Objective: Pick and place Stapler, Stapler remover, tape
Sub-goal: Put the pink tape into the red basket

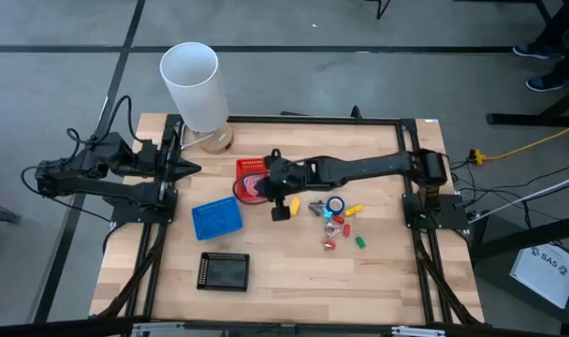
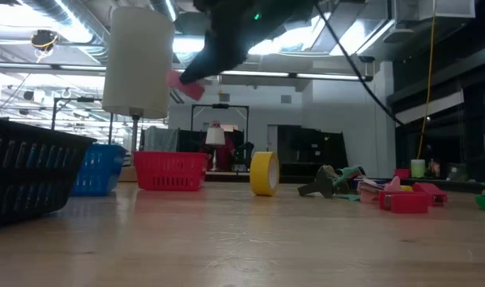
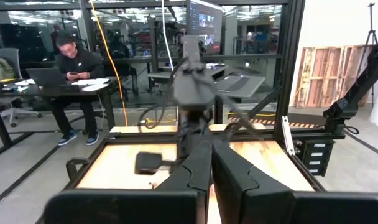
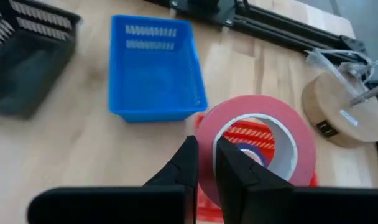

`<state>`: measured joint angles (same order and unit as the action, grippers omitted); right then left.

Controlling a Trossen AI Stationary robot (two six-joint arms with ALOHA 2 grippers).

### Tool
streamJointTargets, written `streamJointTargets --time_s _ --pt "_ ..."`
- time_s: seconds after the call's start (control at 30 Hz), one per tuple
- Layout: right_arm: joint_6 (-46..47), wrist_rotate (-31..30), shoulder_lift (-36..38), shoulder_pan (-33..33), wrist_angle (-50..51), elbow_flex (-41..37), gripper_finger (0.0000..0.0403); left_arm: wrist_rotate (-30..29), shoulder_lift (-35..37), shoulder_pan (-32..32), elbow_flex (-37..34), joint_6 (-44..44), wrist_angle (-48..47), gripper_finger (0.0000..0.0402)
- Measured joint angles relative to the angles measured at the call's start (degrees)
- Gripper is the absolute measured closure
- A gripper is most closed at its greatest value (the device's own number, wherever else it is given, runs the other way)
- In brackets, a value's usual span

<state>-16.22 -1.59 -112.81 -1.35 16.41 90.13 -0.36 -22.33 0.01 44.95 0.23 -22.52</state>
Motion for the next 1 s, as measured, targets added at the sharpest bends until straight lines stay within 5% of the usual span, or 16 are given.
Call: streamJointTargets --time_s 0.3,0.7,1.0 --pt "-7.6 4.23 -2.82 4.9 -5.44 0.09 0.037 -0.01 0.0 0.0 0.0 -0.02 0.0 0.0393" --pt "-16.91 16.29 -10.89 9.9 7.17 10.91 0.0368 0.0 -0.02 -0.02 0.0 -0.02 0.0 0.0392" --pt "-18.8 16.22 -18.09 13.29 9.7 16.61 0.0368 -0.02 0.0 0.0 0.0 -0.02 0.0 0.0389"
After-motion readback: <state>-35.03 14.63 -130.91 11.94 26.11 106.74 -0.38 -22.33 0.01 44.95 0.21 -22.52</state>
